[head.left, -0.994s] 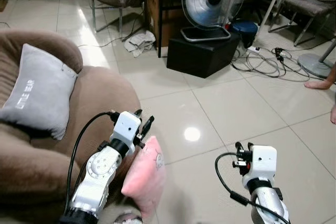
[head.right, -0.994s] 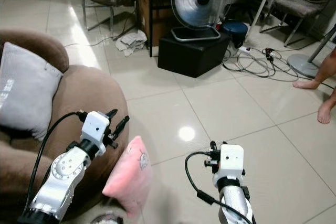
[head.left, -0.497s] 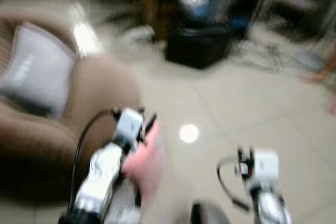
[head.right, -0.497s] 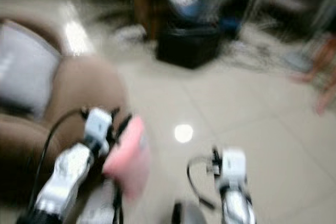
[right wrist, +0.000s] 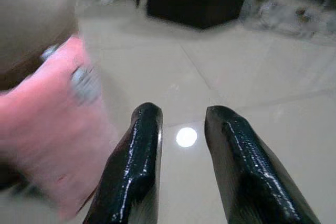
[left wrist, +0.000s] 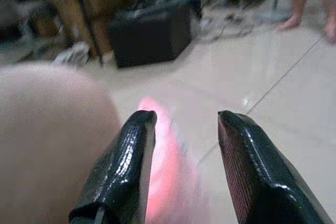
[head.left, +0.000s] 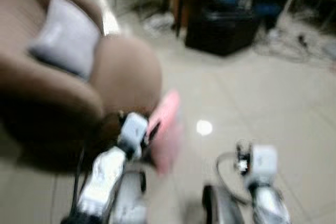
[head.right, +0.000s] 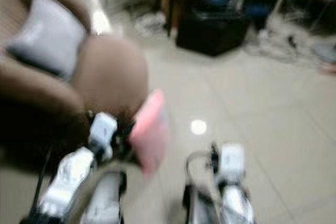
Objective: Move the pillow to the sofa from floor
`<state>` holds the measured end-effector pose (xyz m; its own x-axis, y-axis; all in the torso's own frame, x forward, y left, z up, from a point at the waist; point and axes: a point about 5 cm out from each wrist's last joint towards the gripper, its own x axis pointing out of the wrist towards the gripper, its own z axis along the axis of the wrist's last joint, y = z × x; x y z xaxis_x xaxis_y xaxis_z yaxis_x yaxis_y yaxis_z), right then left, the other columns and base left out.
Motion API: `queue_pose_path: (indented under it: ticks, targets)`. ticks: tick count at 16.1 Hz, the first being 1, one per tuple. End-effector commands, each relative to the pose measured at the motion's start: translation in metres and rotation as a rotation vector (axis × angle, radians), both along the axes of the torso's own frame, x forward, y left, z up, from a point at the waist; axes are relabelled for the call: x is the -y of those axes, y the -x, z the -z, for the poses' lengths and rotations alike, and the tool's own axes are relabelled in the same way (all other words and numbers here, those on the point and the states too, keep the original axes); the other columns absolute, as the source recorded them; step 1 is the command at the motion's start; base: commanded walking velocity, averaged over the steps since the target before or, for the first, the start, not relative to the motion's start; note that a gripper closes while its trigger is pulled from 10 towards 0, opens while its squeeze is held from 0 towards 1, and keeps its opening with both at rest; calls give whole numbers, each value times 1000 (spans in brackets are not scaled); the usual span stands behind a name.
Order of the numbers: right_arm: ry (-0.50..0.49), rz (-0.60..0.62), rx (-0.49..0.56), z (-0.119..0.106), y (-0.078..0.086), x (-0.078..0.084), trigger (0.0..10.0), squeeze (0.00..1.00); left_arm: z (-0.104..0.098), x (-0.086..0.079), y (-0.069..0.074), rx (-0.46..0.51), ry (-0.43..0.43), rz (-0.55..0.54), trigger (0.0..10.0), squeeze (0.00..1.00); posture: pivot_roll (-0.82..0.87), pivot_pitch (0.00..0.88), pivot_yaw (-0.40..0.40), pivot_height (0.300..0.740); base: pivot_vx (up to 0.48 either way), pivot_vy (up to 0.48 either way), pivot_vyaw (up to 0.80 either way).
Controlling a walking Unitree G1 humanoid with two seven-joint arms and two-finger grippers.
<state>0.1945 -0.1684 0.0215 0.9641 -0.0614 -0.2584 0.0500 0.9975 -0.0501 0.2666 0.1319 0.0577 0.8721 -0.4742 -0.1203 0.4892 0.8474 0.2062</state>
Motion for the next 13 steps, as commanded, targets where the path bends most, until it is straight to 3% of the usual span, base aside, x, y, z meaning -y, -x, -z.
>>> queue_pose_path:
  ticks: [1, 8, 10, 11, 13]
  targets:
    - [16, 5, 14, -3, -2, 3, 10000, 0, -6, 2, -8, 23, -20, -3, 10000, 0, 39, 61, -38, 600, 341, 0, 0]
    - [25, -7, 14, -2, -3, 2, 10000, 0, -5, 3, -10, 23, -13, -7, 10000, 0, 41, 54, -39, 600, 344, 0, 0]
    - [-45, -25, 21, -2, -2, 0, 10000, 0, -5, 3, -10, 23, -15, -9, 10000, 0, 41, 54, -39, 600, 345, 0, 0]
    - [-109, -57, 52, -6, 0, -3, 10000, 1000, -5, 2, -10, 24, -16, -10, 10000, 0, 42, 55, -39, 600, 345, 0, 0]
    - [-130, -83, 62, -8, 0, -5, 10000, 1000, -5, 2, -10, 26, -17, -12, 10000, 0, 42, 55, -39, 600, 341, 0, 0]
